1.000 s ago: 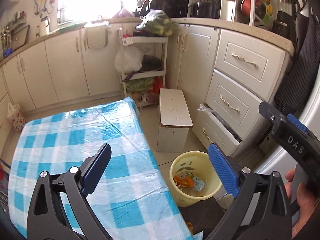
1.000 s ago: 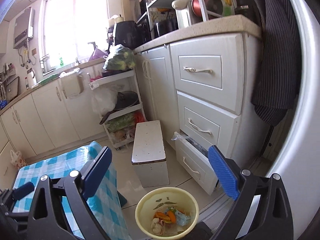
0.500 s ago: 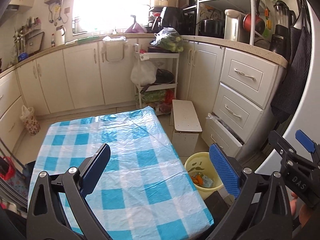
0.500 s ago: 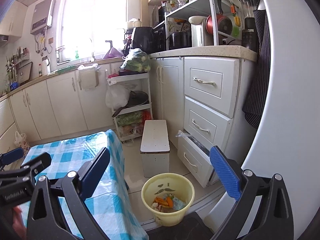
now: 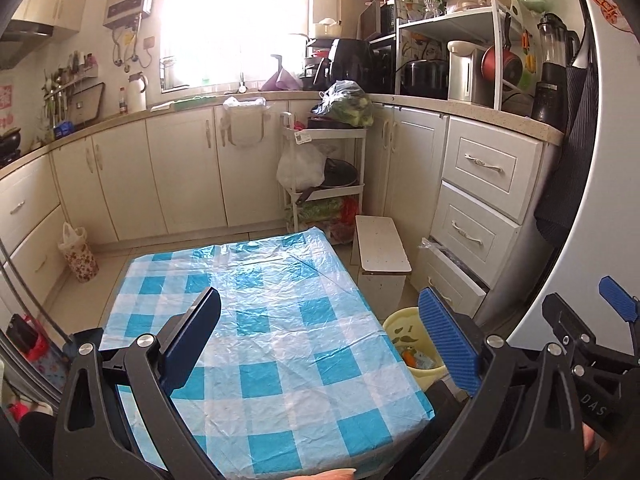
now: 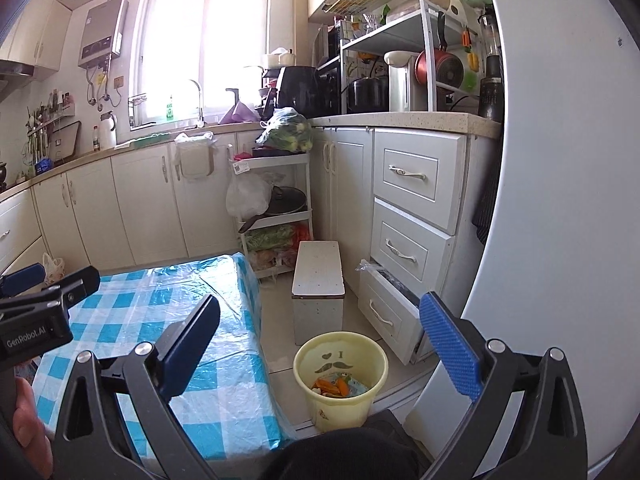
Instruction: Collect trash
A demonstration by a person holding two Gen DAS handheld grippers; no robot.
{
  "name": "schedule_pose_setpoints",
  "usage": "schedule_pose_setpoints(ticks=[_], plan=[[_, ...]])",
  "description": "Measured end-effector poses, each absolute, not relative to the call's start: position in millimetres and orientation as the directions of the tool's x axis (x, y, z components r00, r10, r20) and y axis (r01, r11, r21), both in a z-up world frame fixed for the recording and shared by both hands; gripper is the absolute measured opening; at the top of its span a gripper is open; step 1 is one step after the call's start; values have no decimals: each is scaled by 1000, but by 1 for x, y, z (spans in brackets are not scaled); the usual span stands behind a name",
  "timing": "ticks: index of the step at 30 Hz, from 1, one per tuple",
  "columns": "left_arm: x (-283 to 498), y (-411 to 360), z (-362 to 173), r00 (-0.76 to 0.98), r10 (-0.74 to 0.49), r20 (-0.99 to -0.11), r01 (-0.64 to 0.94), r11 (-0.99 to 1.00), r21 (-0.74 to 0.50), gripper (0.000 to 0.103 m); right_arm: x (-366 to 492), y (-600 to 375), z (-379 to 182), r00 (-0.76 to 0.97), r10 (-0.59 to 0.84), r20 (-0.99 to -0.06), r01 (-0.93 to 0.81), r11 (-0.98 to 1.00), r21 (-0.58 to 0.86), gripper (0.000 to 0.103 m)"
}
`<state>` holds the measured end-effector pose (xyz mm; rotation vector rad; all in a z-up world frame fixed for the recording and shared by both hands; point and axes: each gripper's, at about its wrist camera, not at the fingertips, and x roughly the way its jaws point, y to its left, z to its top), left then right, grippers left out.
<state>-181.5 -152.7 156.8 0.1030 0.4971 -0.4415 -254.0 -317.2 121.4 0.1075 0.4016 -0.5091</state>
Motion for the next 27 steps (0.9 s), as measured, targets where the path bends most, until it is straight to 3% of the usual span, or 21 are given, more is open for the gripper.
schedule_pose_setpoints(ticks=[27], plan=[[-215, -154, 161, 794, -391, -465, 457, 889, 31, 96, -266, -301, 121, 800, -465, -380, 491, 870, -31, 96]])
